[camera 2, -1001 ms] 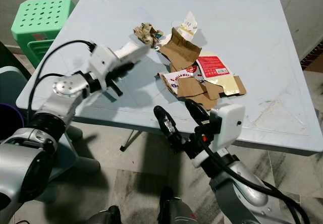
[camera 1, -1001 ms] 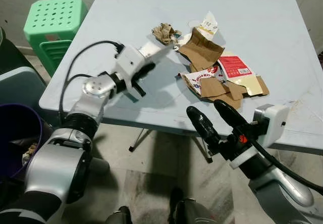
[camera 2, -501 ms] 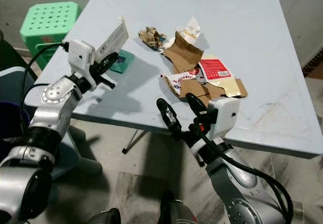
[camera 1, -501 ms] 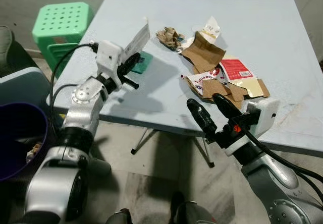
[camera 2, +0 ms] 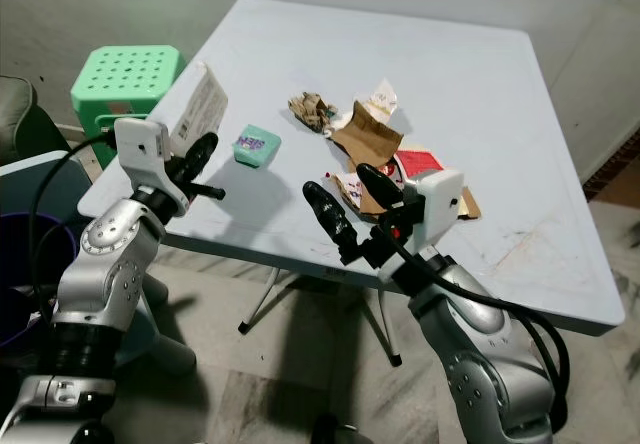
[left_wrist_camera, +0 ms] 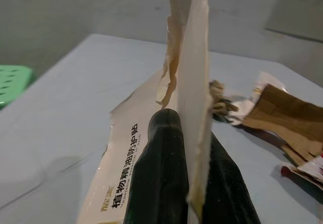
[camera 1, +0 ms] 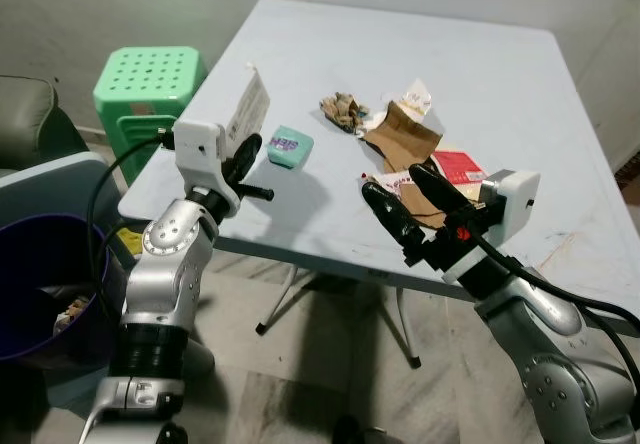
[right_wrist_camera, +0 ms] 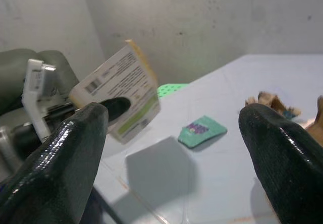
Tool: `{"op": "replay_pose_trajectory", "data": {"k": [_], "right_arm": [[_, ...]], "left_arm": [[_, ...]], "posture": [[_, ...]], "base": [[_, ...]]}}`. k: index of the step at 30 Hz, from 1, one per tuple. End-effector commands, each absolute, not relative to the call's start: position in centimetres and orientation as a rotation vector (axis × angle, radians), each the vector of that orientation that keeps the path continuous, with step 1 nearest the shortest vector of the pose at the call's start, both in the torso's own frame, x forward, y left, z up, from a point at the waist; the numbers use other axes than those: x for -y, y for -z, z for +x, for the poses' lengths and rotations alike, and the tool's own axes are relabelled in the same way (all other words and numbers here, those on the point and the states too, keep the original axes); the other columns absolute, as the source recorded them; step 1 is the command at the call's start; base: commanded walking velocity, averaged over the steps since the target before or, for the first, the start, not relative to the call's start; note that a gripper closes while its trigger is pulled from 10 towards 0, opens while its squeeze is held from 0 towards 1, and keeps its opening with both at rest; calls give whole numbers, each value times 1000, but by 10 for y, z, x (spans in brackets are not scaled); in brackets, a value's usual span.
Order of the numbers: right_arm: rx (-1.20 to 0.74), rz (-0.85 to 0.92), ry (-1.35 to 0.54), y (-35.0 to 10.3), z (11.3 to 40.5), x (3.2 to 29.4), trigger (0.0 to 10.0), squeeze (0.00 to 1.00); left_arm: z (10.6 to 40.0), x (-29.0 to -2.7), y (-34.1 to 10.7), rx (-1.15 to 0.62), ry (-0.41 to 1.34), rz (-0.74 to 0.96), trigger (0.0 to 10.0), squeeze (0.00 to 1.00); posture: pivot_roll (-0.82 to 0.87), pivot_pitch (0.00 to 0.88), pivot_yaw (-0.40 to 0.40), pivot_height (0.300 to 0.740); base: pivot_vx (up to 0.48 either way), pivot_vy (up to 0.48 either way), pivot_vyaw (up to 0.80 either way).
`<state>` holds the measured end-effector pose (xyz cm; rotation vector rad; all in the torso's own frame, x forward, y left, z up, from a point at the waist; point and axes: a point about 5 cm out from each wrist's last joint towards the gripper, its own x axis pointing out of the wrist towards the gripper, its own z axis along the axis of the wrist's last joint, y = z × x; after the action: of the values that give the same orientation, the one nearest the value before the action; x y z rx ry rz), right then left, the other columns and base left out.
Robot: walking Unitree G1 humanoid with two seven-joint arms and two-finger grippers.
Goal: Picking trash to rubbish bin
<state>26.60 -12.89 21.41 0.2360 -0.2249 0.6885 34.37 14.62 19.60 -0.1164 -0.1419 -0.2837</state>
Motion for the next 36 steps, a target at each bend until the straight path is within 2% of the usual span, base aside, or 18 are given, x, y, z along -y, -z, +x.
{"op": "replay_pose_trajectory", "data": {"k": [1, 9, 14, 18, 23, 36], "right_arm": [[232, 219, -692, -214, 268, 132, 10000, 0], [218, 178, -688, -209, 283, 134, 10000, 0], [193, 146, -660, -201, 292, 137, 10000, 0], [162, 100, -597, -191, 303, 141, 10000, 0], [133, 75, -491, -174, 313, 145, 10000, 0], [161, 72, -351, -168, 324, 153, 10000, 0]], "left_arm": [[341, -148, -200, 147, 251, -119, 10000, 0], [336, -155, -192, 92, 136, -141, 10000, 0], [332, -154, -185, 67, 128, -133, 10000, 0], [330, -154, -171, 34, 123, -81, 10000, 0], [331, -153, -160, -6, 138, -106, 10000, 0], [335, -157, -157, 26, 123, -114, 10000, 0]], "posture": [[13, 67, -70, 740], [39, 38, -89, 740], [45, 27, -94, 740], [49, 15, -99, 740], [58, 0, -104, 740], [64, 0, -114, 740]], "base": [[0, 0, 0], [0, 0, 0], [0, 0, 0], [0, 0, 0], [0, 0, 0], [0, 0, 0]]}}
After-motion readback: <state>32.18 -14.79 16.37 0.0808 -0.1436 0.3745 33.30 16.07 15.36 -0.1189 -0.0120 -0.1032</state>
